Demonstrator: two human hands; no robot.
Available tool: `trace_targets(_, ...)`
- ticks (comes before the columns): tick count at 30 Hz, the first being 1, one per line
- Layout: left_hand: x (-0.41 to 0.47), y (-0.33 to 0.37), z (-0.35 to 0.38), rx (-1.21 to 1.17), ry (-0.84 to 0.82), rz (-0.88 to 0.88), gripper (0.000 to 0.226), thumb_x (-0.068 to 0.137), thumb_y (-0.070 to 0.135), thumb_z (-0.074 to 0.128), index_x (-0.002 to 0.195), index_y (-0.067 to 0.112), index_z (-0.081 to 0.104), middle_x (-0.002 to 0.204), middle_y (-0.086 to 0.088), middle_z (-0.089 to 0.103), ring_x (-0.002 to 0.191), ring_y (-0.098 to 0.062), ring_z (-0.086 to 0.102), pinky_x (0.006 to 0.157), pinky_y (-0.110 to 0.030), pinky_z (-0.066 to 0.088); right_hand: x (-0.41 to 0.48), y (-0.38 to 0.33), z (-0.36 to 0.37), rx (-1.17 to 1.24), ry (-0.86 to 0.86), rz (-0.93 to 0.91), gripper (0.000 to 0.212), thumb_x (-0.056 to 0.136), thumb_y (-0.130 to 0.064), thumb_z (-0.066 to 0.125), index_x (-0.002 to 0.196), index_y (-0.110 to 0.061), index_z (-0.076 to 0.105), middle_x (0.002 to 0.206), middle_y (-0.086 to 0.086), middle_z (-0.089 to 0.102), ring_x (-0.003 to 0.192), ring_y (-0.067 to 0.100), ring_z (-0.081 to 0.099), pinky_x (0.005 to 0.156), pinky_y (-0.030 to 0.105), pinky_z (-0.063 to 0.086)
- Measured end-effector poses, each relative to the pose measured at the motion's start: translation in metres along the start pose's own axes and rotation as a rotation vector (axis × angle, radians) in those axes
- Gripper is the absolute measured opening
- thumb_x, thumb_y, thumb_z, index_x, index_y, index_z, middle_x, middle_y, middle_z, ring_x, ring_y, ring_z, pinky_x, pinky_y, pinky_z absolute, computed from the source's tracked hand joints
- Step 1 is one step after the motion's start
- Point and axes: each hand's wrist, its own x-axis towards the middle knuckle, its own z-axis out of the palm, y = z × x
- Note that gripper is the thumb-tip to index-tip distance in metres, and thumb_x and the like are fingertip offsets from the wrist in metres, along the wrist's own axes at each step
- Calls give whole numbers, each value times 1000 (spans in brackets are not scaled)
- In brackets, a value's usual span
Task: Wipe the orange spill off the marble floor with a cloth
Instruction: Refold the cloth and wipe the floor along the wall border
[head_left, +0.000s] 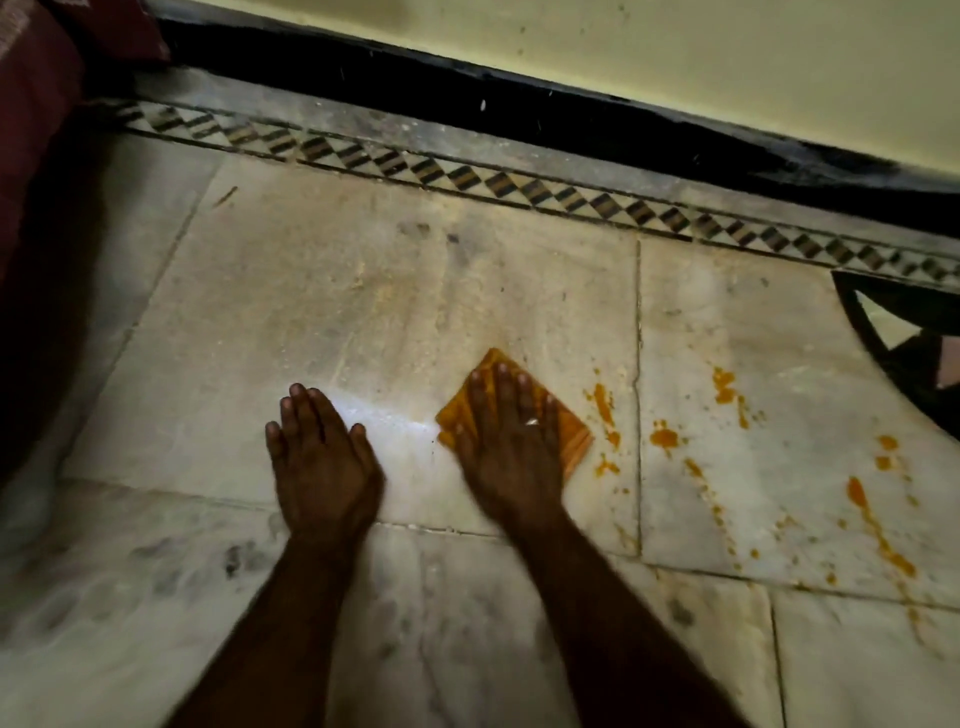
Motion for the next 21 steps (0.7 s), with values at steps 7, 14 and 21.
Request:
trace_targets(7,3,32,14,-33,-2,84,69,102,40,22,155,-4,21,164,-24,20,152,-36,20,124,-51,16,-93,63,-23,-96,-10,328,66,105,-46,35,162,-17,24,167,16,26,151,37,31,122,58,23)
trace_targets(14,8,35,17,21,13,247,66,102,37,19,157,-1,22,165,-19,20,154,-31,18,125,-47,9,-109,6,-16,9,12,30,65,102,-45,46,160,-18,33,167,13,27,153,35,27,120,58,29)
trace_targets(21,40,86,18,-11,-70,399,72,98,43,7,158,3,17,167,-14,14,155,-27,13,126,-42,5,14,61,-7,-7,-76,60,64,103,-52,33,162,-25,26,169,8,24,155,29,26,124,55,20)
